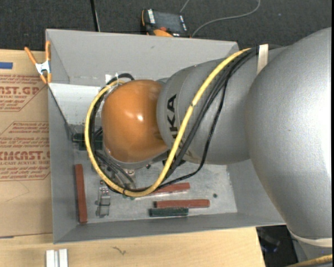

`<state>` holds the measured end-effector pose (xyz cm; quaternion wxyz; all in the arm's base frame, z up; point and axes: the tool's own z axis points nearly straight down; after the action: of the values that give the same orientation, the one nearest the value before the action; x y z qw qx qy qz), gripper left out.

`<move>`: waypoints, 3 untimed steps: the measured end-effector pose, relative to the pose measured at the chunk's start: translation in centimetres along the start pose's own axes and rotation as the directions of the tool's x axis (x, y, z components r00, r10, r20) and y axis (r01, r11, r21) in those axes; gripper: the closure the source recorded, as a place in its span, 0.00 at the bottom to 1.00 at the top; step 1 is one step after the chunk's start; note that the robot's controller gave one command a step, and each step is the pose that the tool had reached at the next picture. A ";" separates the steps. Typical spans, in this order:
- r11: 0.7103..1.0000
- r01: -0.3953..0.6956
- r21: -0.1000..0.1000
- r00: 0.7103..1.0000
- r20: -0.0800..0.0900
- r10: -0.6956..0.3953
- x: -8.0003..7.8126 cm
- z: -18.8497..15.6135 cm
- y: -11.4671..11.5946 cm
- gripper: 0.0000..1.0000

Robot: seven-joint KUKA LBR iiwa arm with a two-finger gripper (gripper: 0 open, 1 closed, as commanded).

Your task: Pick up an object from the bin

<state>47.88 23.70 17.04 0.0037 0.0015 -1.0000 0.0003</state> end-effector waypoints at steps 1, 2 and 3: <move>0.998 0.056 0.005 0.998 0.004 -0.056 -7.1 10.5 -11.2 0.00; 1.000 0.016 0.001 1.000 0.005 -0.016 -2.8 6.9 -16.8 0.00; 0.995 0.103 0.001 0.995 0.006 -0.103 -1.2 6.8 -19.4 0.00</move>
Offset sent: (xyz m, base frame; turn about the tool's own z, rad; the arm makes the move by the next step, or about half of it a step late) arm 0.0703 -0.1057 -0.1004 -0.0638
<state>49.09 4.27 10.20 0.0009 0.0532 -0.9986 0.0005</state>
